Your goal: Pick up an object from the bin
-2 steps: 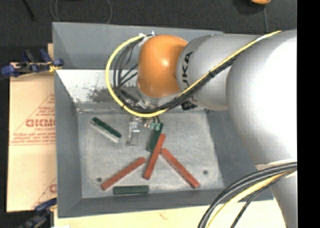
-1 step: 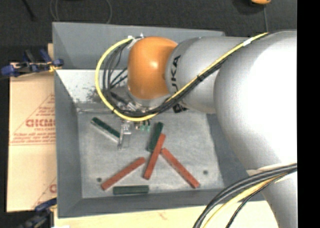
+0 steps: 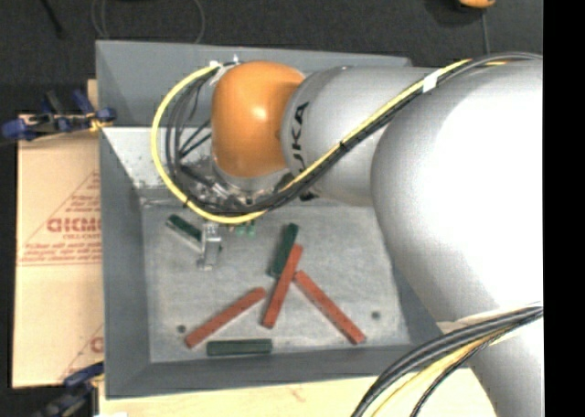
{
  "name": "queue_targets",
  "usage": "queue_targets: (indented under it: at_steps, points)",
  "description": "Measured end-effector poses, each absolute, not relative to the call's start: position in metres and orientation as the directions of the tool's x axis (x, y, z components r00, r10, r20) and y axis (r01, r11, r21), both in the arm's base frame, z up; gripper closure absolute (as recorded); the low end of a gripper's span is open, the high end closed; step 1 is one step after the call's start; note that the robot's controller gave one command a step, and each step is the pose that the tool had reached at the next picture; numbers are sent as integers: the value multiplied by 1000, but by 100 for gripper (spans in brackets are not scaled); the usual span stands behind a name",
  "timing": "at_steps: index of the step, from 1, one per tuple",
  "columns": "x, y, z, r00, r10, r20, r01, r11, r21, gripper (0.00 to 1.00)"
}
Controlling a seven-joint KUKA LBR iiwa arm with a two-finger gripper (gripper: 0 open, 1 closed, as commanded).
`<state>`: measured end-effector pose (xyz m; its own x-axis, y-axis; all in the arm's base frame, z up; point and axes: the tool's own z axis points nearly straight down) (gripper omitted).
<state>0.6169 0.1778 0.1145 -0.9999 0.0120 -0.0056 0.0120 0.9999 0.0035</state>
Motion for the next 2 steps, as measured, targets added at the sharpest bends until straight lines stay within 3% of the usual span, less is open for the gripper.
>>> queue_targets:
  at_steps: [1,2]
  points:
    - [624,165,86,-997,73,-5,73,997,3,0]
    - [631,169,71,-996,94,-4,94,996,3,100]
